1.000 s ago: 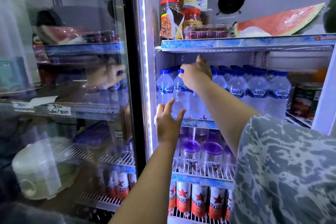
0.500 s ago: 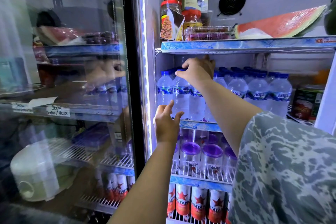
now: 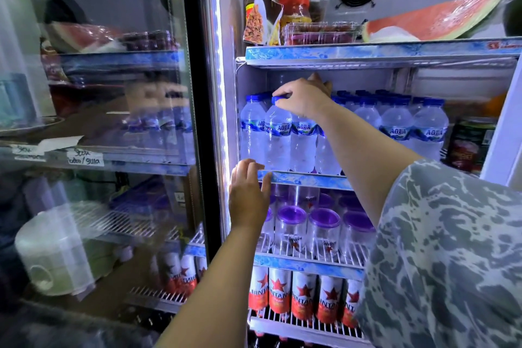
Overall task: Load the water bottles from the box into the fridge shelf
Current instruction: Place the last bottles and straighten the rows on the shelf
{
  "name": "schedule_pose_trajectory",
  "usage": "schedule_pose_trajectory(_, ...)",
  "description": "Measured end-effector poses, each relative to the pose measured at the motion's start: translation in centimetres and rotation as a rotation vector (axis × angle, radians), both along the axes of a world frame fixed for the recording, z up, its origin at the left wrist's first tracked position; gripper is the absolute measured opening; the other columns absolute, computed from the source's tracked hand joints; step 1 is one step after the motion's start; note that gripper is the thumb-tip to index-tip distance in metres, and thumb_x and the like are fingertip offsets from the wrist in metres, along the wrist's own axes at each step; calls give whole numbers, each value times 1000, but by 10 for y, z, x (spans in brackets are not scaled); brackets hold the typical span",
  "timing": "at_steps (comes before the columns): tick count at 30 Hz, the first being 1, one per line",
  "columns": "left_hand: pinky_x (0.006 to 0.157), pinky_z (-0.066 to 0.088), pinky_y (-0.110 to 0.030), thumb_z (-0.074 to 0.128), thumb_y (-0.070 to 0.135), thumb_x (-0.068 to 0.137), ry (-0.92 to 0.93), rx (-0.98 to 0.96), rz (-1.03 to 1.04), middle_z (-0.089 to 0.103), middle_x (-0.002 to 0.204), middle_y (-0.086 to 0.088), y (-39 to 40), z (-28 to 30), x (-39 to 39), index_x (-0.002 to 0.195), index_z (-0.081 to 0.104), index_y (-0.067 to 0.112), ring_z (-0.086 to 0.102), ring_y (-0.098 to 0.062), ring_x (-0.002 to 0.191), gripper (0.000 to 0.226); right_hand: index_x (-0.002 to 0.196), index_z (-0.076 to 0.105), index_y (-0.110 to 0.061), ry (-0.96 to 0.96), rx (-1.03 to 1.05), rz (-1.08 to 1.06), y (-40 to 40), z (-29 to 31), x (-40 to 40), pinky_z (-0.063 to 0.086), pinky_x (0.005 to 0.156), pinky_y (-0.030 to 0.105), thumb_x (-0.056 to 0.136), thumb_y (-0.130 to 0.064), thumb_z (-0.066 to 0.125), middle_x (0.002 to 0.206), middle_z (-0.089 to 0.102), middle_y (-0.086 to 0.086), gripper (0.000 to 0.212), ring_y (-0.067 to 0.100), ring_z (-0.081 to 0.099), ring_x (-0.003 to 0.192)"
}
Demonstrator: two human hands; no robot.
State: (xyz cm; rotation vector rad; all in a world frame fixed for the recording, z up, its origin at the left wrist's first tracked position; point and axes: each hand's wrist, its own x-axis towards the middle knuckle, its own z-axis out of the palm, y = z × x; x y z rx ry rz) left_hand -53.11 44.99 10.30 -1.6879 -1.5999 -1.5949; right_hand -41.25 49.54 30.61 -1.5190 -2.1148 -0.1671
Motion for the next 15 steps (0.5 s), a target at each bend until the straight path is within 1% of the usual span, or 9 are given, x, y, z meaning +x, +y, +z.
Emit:
schedule_pose_trajectory(2,92,45,-33,58,23,92,6,-9,-7,58,118,-6,0,-8,-2,103,63,10,53,-24,111,17,121,62,-43,13,11,7,3,-2,1,27,99,40,91,-48,51,122,61,6,32,25,27,135)
schedule_pose_trajectory(4,99,44,-36,57,21,93,16,0,-13,59,117,-6,0,-12,-2,106,63,10,50,-25,120,18,115,65,-41,23,30,-6,9,-4,-1,27,99,40,89,-51,54,125,57,12,30,28,28,135)
schedule_pose_trajectory(6,104,39,-36,56,19,93,6,-11,-34,59,116,-6,0,-13,-2,108,62,10,45,-25,129,18,107,70,-36,3,47,-57,14,-5,-6,29,99,42,85,-56,56,131,51,18,33,32,30,133)
schedule_pose_trajectory(8,104,37,-33,57,18,93,-9,-33,-52,59,115,-6,-1,-12,-4,109,63,10,42,-25,132,18,105,72,-33,-16,43,-105,16,-4,-10,31,99,43,82,-60,57,142,41,20,39,36,29,134)
schedule_pose_trajectory(10,103,38,-31,59,19,93,-2,-53,-53,59,115,-5,-3,-9,-5,109,63,11,43,-24,131,18,107,71,-33,-22,13,-133,20,-2,-11,34,96,43,81,-62,57,148,34,18,41,39,28,135)
schedule_pose_trajectory(11,103,38,-30,59,20,93,7,-59,-50,60,115,-4,-5,-7,-6,109,63,12,43,-24,130,18,108,70,-33,-28,-2,-139,20,0,-12,34,95,44,82,-62,56,148,34,17,42,39,28,135)
schedule_pose_trajectory(13,101,40,-30,60,21,93,20,-64,-48,60,116,-3,-8,-6,-7,110,63,13,44,-22,129,19,109,69,-32,-73,-7,-135,22,3,-14,32,93,46,82,-63,52,141,44,15,45,37,27,135)
schedule_pose_trajectory(15,101,40,-29,60,22,92,28,-66,-51,60,117,-2,-8,-6,-9,111,64,14,44,-21,128,21,114,66,-30,-130,54,-82,21,6,-18,27,101,49,85,-62,48,129,57,9,46,32,27,136)
